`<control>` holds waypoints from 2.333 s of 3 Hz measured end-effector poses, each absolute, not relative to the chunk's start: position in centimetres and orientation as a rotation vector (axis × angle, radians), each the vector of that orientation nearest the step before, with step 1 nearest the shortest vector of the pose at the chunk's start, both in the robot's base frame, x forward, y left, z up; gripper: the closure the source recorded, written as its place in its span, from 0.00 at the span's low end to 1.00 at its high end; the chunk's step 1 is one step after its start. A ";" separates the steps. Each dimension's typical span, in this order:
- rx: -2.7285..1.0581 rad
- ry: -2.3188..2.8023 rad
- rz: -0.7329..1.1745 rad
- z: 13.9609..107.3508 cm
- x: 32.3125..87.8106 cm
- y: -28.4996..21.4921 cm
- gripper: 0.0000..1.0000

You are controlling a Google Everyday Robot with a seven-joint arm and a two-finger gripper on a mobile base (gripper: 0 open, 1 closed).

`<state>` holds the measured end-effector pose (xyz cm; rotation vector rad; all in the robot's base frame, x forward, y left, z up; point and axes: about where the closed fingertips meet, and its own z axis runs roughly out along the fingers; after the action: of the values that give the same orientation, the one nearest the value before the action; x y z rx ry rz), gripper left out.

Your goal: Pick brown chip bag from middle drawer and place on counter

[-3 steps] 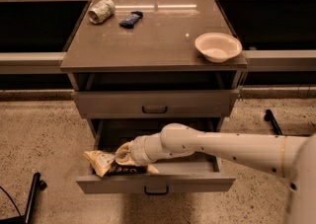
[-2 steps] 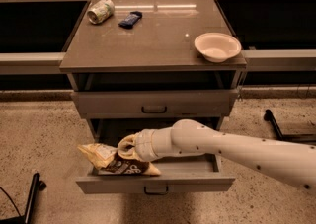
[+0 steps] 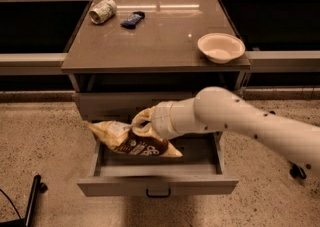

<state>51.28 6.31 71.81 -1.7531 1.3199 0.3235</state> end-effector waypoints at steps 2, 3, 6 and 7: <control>-1.853 1.454 0.280 82.4 59.4 1.6 1.00; -1.894 1.467 0.283 87.3 61.3 0.8 1.00; -2.067 1.559 0.299 98.5 60.6 0.1 1.00; -2.072 1.611 0.263 99.3 62.6 0.7 1.00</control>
Offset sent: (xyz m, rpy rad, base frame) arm 0.0779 -0.0895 0.1707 -0.2855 0.2747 0.1410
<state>62.59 0.75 99.30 -2.0719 1.6112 0.2631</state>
